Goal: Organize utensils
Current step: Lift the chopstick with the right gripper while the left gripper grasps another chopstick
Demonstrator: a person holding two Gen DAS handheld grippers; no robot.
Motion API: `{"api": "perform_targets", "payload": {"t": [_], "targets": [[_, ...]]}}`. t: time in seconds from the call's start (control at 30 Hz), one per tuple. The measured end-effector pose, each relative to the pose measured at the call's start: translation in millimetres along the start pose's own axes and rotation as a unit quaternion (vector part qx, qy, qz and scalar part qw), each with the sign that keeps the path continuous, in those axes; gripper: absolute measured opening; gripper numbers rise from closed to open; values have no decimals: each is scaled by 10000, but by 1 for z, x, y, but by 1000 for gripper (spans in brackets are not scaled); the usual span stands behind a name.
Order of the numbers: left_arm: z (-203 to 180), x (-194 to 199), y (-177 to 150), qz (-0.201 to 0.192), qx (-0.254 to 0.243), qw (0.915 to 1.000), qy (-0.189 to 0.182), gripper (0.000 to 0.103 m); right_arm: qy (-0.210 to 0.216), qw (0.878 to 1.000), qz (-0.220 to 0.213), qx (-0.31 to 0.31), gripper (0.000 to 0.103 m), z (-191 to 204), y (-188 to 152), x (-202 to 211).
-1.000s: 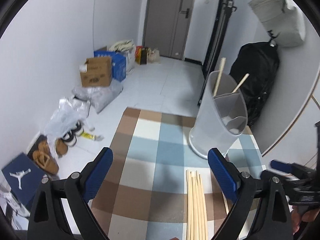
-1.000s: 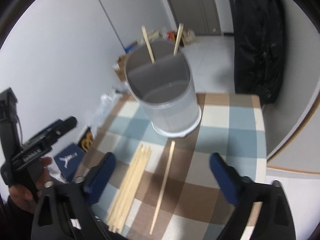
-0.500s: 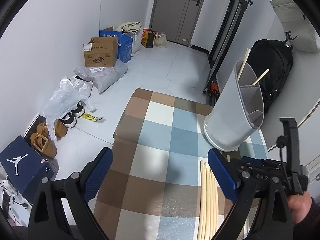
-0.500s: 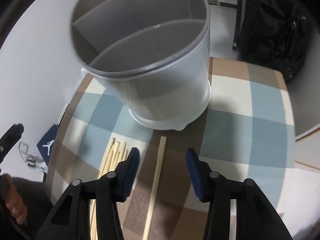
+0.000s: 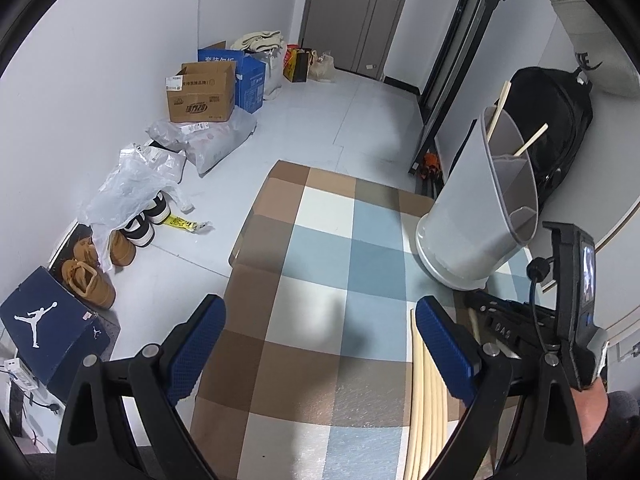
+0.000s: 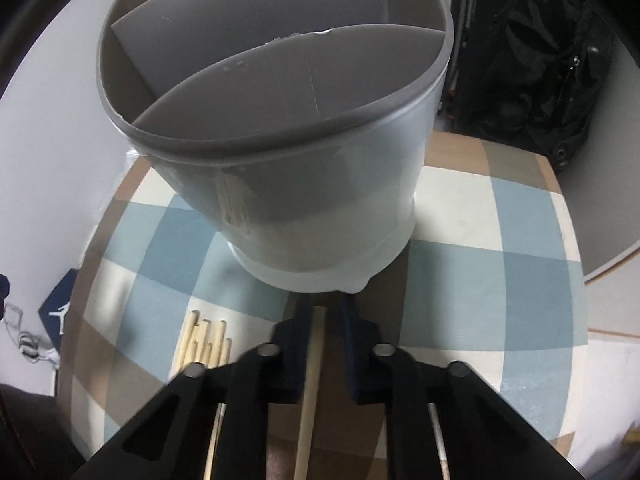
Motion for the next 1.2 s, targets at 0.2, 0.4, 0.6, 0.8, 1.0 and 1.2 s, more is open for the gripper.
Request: {"api": "perform_targets", "payload": {"t": [0.2,0.4,0.6,0.8,1.0,1.2], "targets": [[-9,-15,-9,435,-249,9987,-134,93,192,9990,43,-404,6,-17,-4,9],[-30,-29,-21,894,-698,9934,-165,93,1041,9841,19,-1437,6,-53,1,30],[-40,-40,-30,1182,-842,9894,-115,93,1444,9670,121,-2097,6,-84,-1,42],[-51,-52,-34,1366,-926,9862,87,93,1630,9665,74,-1979,6,-104,-10,67],[-58,-57,-35,1503,-924,9841,215,93,1819,9627,-61,-2004,6,-96,0,93],[-51,-59,-39,1614,-767,9837,211,93,1997,9624,-175,-1831,6,-101,2,98]]}}
Point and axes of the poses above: each gripper's, at about its wrist camera, not at the fingertips, and x roughly against the way its jaws point, z to its left, y to its top, the point moved 1 cm from there along -x, roughly the way its jaws point, and after that the axes turned 6 degrees about -x, right-handed, at the moved point
